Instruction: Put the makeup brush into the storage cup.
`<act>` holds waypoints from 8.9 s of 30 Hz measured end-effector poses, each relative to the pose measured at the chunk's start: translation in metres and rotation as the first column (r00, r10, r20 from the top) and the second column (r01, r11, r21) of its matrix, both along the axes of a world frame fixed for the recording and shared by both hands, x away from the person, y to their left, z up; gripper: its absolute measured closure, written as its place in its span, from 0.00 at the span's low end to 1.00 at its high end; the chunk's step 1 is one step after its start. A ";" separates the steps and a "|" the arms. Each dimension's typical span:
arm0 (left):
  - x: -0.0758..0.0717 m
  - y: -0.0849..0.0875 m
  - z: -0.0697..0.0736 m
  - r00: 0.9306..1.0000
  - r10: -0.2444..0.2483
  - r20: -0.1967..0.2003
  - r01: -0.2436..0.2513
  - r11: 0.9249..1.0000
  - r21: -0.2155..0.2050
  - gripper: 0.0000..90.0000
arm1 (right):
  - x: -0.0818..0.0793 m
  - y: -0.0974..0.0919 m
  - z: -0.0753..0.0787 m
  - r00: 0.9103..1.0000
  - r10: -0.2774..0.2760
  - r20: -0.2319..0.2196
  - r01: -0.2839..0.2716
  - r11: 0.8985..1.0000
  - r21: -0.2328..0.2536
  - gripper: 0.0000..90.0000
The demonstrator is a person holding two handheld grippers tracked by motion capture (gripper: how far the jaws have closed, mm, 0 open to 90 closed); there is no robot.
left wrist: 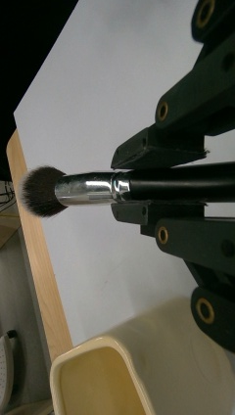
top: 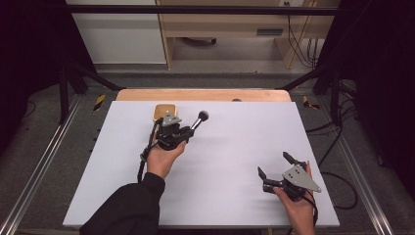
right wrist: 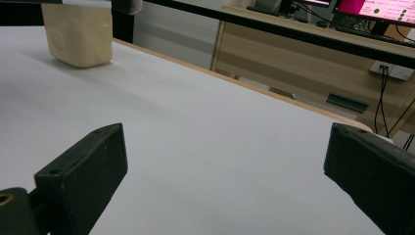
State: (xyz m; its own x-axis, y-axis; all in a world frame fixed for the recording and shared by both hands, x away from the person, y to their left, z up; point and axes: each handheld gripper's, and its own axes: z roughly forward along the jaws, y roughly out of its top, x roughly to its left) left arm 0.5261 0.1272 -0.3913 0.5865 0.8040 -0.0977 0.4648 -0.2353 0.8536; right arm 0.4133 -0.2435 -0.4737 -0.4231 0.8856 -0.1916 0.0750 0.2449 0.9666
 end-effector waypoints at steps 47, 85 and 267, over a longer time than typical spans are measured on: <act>-0.050 0.018 0.009 0.988 -0.048 0.149 0.066 0.990 -0.124 0.83 | -0.006 0.050 0.015 0.999 0.024 -0.029 -0.020 0.988 0.152 0.02; -0.091 0.016 -0.013 0.968 -0.095 0.233 0.131 0.981 -0.145 0.83 | 0.007 0.132 0.051 0.970 0.235 -0.065 -0.178 0.864 0.471 0.05; -0.081 -0.009 -0.017 0.967 -0.136 0.215 0.164 0.979 -0.118 0.74 | 0.046 0.175 0.081 0.903 0.418 -0.101 -0.368 0.873 0.320 0.78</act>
State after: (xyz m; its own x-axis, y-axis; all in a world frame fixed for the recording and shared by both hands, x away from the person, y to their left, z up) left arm 0.4455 0.1182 -0.4085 0.7181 0.6930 -0.0634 0.2445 -0.1659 0.9553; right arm 0.4590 -0.0689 -0.3931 -0.7506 0.6446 0.1450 0.1914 0.0020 0.9815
